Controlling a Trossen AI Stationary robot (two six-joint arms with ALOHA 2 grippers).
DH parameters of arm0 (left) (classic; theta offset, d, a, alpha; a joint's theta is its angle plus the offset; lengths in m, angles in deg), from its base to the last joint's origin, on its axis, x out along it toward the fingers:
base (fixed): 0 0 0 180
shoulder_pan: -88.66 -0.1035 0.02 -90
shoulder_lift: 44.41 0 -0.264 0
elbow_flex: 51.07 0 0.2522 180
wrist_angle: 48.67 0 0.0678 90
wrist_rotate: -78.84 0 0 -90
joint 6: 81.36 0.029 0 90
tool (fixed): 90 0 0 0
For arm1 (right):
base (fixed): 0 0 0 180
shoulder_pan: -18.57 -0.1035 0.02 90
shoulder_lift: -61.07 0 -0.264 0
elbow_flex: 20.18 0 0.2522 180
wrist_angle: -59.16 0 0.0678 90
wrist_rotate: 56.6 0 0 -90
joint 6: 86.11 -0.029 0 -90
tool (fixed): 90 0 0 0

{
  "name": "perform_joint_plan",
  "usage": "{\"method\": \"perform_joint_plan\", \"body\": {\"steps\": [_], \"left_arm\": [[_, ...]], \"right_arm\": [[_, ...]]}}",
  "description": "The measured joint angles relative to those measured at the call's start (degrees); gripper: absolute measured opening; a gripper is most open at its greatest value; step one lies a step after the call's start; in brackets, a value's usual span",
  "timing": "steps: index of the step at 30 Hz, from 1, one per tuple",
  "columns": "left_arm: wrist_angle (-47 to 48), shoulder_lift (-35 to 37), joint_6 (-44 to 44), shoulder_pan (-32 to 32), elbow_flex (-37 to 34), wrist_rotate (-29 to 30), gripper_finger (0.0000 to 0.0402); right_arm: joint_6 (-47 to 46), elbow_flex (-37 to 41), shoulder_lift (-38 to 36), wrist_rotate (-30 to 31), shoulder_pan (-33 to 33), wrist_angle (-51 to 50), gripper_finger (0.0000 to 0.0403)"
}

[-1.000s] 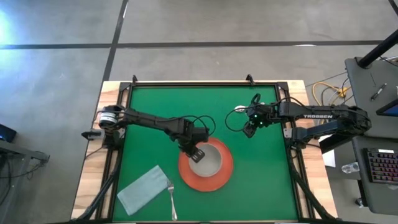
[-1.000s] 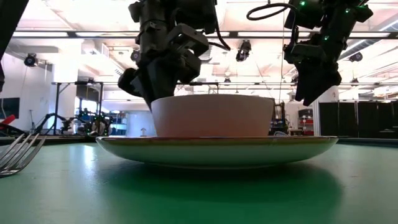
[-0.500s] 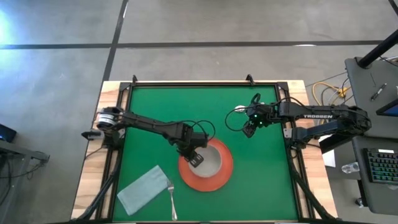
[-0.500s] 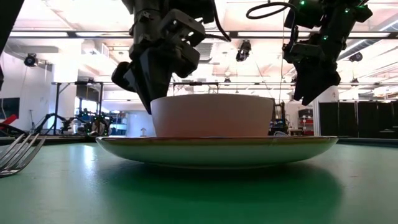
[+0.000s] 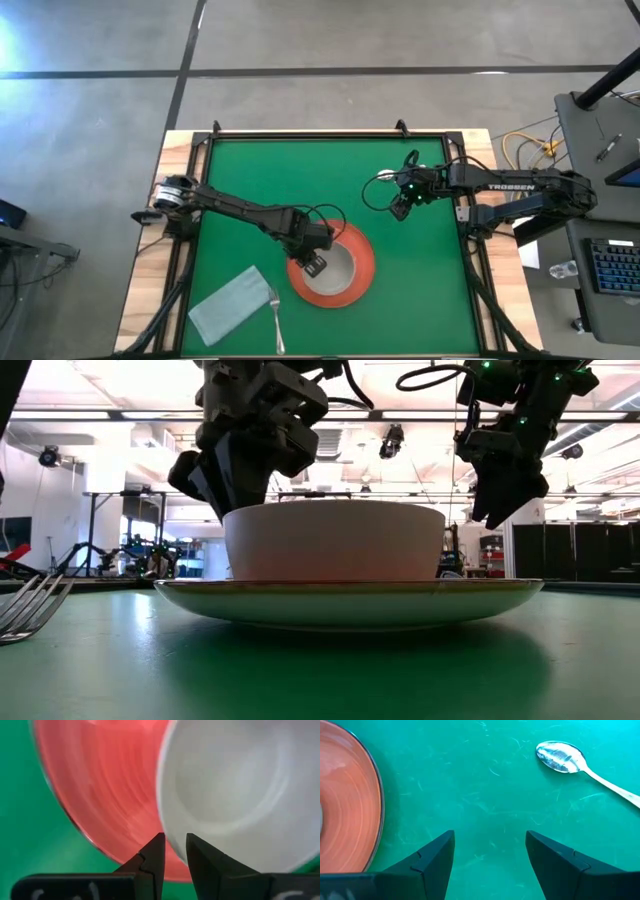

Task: Set table place
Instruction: Put the gray bowl on top of the orange plate

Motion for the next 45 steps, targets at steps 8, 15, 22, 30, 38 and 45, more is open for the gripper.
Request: {"method": "perform_joint_plan", "body": {"steps": [8,15,22,30,38,45], "left_arm": [[0.02,0.0,0.84,-0.97,0.0,3.64,0.0063],[-0.86,0.0,1.04,-2.04,0.0,7.49,0.0063],[-7.18,0.0,1.09,-2.88,0.0,9.86,0.0063],[-7.8,0.77,3.05,-2.95,-0.03,9.85,0.0063],[-4.18,7.12,4.54,0.18,-0.07,10.26,0.0063],[-3.15,10.62,5.38,12.25,-2.39,9.61,0.0063]], "right_arm": [[-1.79,0.0,0.0,-0.04,0.0,-0.02,0.0238],[-2.04,0.0,0.0,-0.05,-0.02,-0.02,0.0238],[-2.12,0.0,0.0,-0.04,0.0,-0.02,0.0238],[-3.55,0.0,0.0,-0.5,-1.01,-0.02,0.0238],[-4.25,0.0,0.0,-0.52,-1.66,-0.02,0.0238],[-4.22,-0.01,0.0,-0.54,-1.66,-0.02,0.0238]]}}
